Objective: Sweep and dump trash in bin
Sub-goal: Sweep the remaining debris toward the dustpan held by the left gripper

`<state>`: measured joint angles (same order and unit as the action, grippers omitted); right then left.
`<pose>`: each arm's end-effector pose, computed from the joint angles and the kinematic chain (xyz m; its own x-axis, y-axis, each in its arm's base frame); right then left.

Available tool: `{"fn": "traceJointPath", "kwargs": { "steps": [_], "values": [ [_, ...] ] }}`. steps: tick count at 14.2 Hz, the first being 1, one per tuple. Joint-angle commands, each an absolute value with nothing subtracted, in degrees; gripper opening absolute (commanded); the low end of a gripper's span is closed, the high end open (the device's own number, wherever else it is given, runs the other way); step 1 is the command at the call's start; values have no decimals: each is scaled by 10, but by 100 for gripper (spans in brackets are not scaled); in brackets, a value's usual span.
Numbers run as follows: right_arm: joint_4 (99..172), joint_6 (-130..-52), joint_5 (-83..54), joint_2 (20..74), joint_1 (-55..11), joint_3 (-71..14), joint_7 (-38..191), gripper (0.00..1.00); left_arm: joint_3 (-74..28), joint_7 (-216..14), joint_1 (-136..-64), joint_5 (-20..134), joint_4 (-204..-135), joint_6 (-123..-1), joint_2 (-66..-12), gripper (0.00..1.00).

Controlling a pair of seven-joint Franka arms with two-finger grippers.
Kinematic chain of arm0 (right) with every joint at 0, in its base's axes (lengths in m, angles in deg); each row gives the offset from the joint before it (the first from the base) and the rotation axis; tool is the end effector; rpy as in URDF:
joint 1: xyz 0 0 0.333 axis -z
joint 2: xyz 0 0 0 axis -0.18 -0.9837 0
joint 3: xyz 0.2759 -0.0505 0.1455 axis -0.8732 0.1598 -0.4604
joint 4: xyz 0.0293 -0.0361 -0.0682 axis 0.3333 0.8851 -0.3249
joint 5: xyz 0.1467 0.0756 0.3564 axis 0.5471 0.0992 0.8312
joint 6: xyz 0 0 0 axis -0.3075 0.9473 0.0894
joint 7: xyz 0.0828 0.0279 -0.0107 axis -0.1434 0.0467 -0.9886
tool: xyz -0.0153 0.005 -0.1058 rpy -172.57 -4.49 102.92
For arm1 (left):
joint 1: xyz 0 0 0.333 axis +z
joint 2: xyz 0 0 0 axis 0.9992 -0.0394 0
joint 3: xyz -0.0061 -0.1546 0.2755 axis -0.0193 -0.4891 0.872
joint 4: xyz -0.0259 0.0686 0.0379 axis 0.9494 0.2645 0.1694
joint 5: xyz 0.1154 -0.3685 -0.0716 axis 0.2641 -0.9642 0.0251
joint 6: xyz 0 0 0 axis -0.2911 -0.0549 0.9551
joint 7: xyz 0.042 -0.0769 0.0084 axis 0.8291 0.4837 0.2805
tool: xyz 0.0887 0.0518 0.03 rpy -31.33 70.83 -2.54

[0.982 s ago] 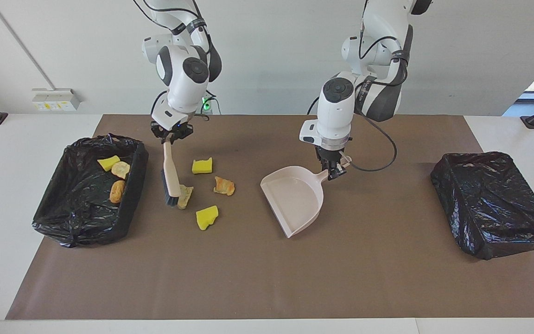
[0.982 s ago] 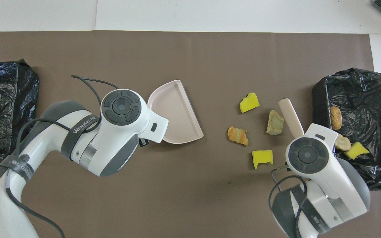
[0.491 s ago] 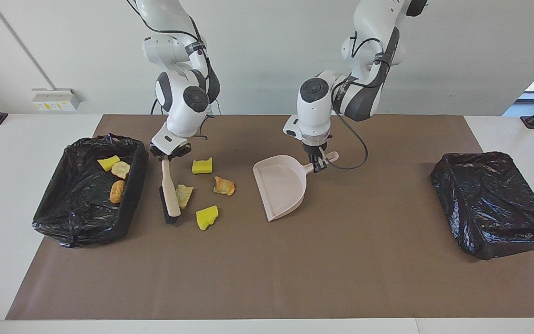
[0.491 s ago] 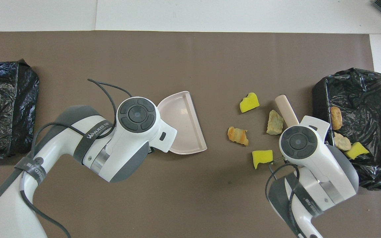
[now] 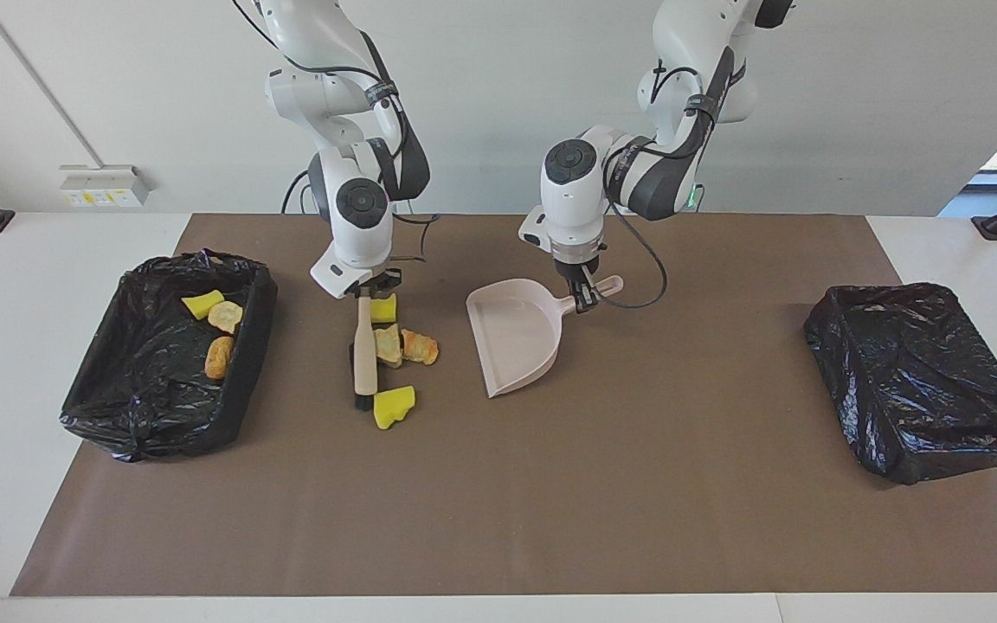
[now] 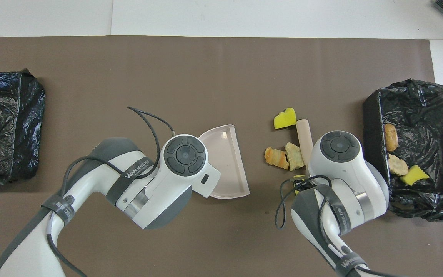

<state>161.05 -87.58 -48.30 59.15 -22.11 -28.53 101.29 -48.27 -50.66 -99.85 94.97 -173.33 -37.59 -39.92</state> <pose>0.4669 0.1552 0.3184 0.9561 0.0539 -0.2880 0.0922 -0.9883 0.1213 0.4533 -0.3539 0.3794 0.1596 -0.9719 -0.1733 -0.9867 -0.1625 0.0026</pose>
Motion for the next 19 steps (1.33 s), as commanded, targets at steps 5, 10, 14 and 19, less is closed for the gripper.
{"fn": "traceJointPath", "kwargs": {
  "steps": [5,10,14,19],
  "values": [
    [1593,-919,-256,564,-268,-289,1004,0,-478,-504,-1015,960,-1770,-369,-364,0],
    [1556,-896,-160,570,-301,-289,1021,0,-478,-503,-1014,959,-1771,-375,-365,0],
    [1545,-803,-276,640,-286,-280,1086,0,-478,-506,-1011,958,-1779,-378,-363,0],
    [1622,-690,-480,734,-287,-287,1187,0,-471,-522,-1007,957,-1778,-372,-365,0]
  ]
}}
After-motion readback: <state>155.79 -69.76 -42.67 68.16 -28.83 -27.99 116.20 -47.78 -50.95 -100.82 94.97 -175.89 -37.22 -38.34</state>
